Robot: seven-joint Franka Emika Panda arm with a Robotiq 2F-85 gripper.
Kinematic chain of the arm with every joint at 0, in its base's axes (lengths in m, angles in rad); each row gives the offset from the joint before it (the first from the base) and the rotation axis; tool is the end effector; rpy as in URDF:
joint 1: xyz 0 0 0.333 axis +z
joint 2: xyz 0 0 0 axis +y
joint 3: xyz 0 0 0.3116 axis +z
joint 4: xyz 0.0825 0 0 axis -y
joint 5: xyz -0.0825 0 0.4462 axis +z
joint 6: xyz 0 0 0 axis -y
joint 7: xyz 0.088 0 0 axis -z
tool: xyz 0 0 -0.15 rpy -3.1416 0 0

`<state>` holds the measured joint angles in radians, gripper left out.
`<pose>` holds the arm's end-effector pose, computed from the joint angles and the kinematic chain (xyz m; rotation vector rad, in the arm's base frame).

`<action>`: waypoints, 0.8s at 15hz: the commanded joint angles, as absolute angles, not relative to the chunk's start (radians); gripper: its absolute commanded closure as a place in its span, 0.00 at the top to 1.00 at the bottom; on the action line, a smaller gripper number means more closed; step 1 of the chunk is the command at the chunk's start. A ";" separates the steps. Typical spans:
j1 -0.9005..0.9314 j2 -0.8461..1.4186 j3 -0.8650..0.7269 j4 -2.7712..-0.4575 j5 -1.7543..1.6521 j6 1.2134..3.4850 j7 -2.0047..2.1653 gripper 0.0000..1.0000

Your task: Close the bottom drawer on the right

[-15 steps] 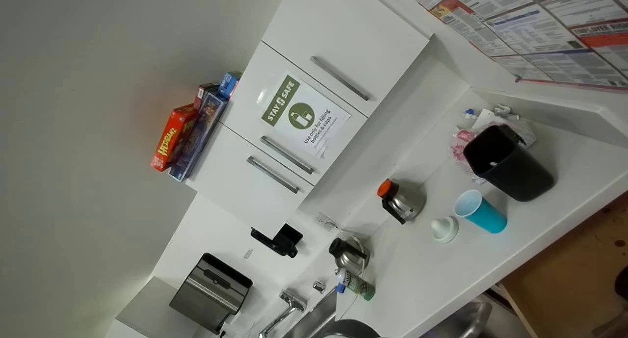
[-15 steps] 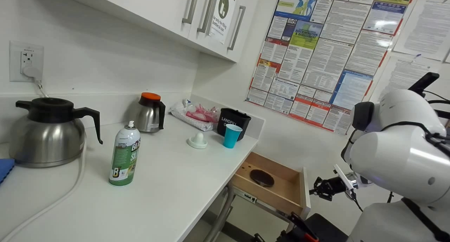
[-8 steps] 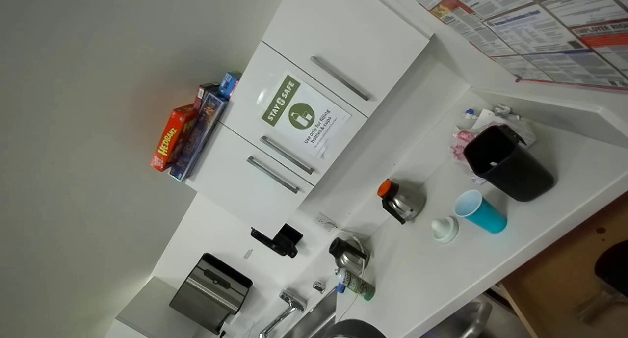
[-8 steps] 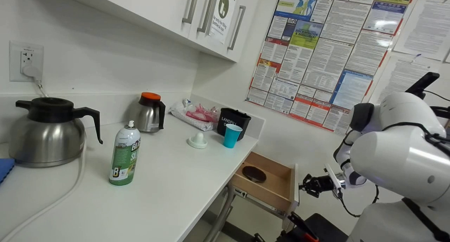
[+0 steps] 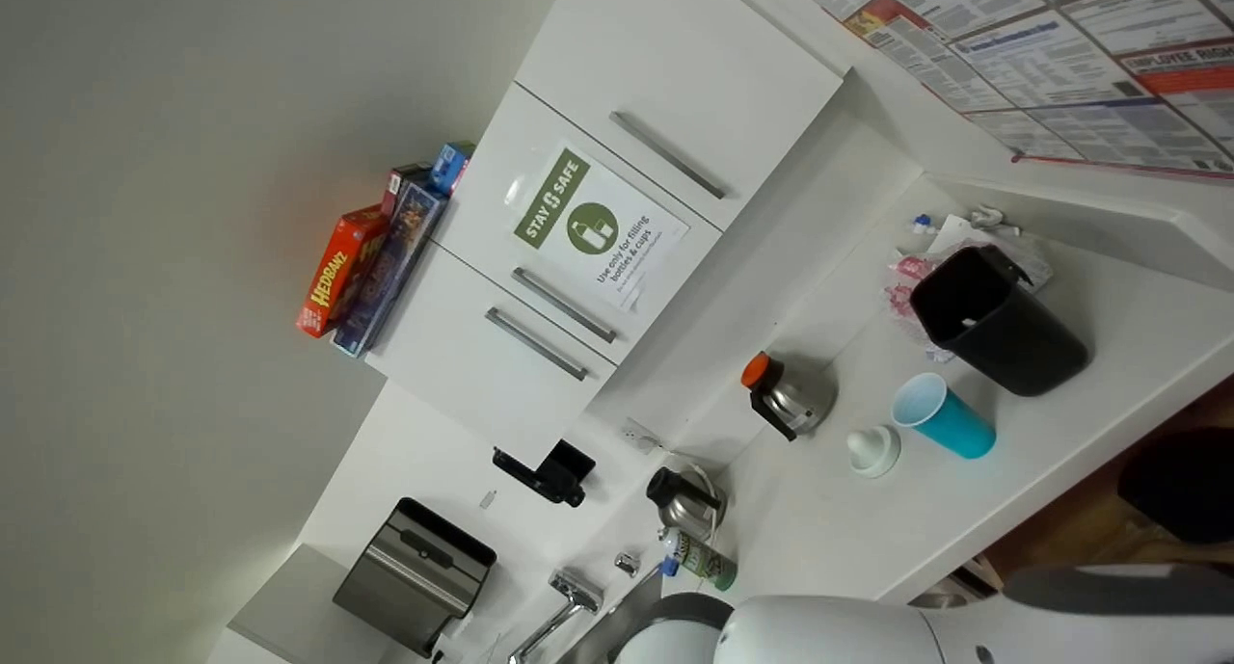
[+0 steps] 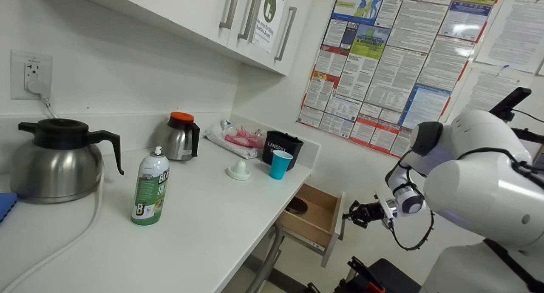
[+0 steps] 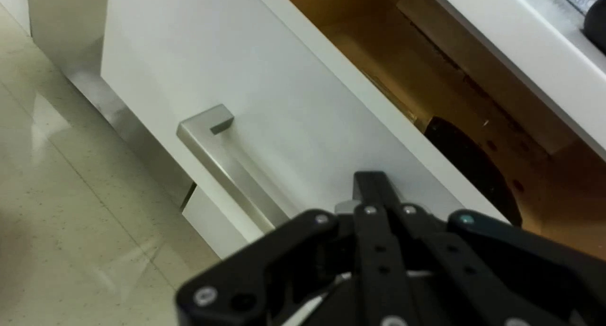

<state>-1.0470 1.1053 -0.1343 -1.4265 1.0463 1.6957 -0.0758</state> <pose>0.3535 -0.5434 -0.0551 -1.3851 1.5575 0.1581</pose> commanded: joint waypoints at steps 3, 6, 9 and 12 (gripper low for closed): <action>-0.877 1.027 -0.107 -1.470 1.071 1.798 -0.079 0.00; -0.782 1.026 -0.106 -1.457 1.084 1.867 -0.065 0.00; -0.696 1.005 -0.118 -1.472 1.091 1.936 -0.078 0.00; -0.619 0.862 -0.159 -1.634 1.064 2.042 -0.171 0.00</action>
<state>-0.6783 1.0302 -0.1167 -1.4428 1.0741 1.9592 -0.0862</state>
